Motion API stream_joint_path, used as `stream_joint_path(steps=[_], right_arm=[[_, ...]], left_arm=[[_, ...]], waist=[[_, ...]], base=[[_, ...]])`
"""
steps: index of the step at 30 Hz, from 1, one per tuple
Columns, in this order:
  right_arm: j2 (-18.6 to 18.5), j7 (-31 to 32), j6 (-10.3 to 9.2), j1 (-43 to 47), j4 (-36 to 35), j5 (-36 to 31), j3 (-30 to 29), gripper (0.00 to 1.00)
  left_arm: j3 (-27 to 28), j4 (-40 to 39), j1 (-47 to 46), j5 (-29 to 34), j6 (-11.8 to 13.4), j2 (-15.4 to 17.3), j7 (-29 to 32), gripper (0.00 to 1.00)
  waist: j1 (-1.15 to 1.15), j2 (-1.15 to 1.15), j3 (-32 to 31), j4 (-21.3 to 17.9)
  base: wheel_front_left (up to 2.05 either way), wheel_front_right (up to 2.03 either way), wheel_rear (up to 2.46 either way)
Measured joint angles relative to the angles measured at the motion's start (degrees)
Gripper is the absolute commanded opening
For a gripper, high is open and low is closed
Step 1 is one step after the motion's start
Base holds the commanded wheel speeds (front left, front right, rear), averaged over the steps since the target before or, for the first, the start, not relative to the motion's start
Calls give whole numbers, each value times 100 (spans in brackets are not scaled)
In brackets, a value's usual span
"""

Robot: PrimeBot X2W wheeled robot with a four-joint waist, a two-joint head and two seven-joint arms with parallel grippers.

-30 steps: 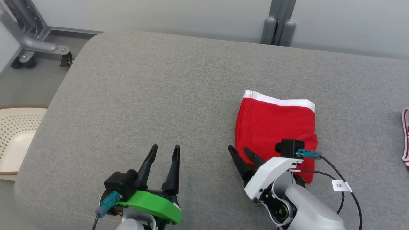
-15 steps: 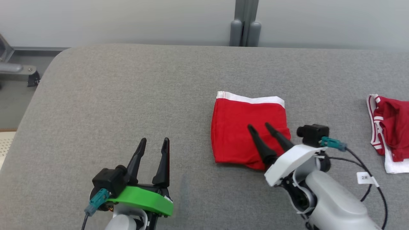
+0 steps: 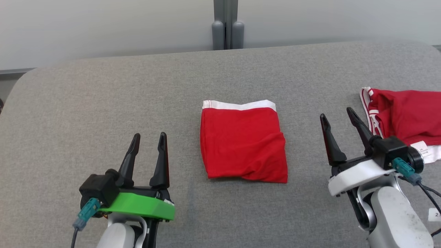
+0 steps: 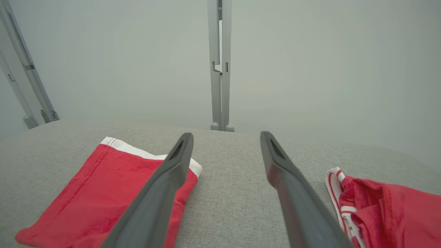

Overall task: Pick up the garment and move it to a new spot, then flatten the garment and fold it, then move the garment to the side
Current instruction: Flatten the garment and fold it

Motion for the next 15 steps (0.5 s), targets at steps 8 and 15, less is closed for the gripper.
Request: stream_joint_path(steps=[8, 15], right_arm=[[533, -4, 1, 688, -838, -690, -591, 100], [647, -4, 1, 866, -943, -722, -654, 100]], left_arm=[[59, -56, 136, 517, -5, 0, 0, 100], [3, -42, 247, 508, 3, 0, 0, 100]], waist=[[0, 0, 9, -155], [0, 0, -33, -157]], base=[[0, 0, 0], [0, 0, 0]])
